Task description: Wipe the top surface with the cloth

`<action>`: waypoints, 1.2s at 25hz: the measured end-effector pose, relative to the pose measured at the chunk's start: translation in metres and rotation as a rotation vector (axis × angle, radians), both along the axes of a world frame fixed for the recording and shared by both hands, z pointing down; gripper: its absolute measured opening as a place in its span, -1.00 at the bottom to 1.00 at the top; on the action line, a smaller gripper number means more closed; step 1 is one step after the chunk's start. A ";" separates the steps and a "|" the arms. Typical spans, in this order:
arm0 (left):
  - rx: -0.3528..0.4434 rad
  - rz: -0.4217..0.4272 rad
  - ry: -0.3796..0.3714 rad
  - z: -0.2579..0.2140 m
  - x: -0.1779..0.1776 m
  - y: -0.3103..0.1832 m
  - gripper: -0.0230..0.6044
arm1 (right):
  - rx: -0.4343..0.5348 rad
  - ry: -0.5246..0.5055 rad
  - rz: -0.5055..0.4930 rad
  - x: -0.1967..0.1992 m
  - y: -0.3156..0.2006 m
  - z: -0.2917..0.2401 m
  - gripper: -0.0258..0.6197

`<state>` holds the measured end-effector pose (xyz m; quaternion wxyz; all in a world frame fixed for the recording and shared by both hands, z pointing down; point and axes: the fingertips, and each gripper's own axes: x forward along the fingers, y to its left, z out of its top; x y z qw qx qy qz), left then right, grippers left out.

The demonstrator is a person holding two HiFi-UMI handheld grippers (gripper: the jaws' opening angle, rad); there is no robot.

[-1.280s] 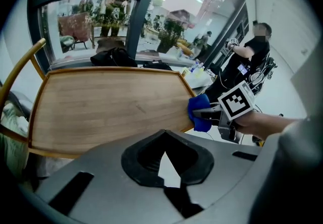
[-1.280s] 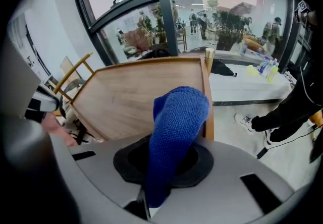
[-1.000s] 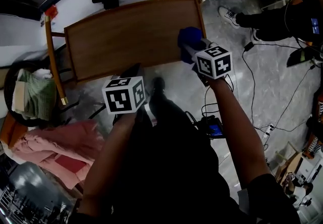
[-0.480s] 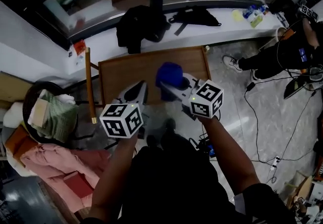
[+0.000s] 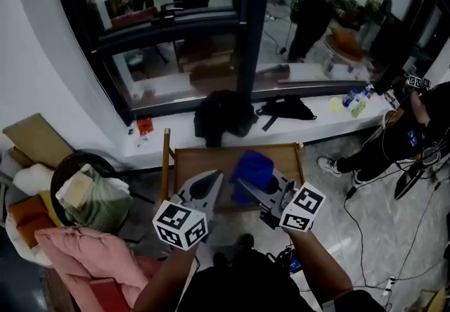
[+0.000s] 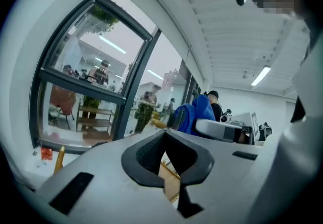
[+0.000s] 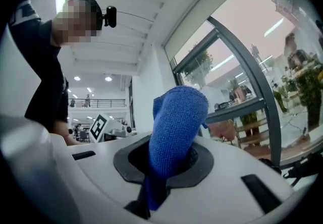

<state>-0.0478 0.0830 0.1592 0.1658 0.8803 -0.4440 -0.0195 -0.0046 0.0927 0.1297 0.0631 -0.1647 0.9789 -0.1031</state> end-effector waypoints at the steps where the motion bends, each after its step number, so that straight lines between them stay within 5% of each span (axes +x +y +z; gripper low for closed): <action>1: 0.024 -0.002 -0.005 -0.009 -0.008 0.007 -0.90 | 0.012 -0.013 0.010 -0.001 0.006 -0.011 -0.77; 9: 0.159 -0.018 -0.007 -0.068 -0.046 0.041 -0.90 | 0.173 0.042 0.152 0.034 0.051 -0.063 -0.77; 14: 0.144 0.108 0.090 -0.064 -0.033 0.059 -0.90 | 0.173 0.044 0.192 0.066 0.074 -0.060 -0.77; 18: 0.154 0.157 0.032 -0.053 -0.010 0.078 -0.90 | 0.154 0.007 0.209 0.087 0.086 -0.053 -0.77; 24: 0.099 0.118 -0.014 -0.029 0.015 0.090 -0.90 | 0.080 0.032 0.130 0.096 0.083 -0.015 -0.77; 30: 0.081 0.057 0.034 -0.027 0.048 0.102 -0.90 | 0.092 0.100 0.042 0.111 0.100 -0.008 -0.77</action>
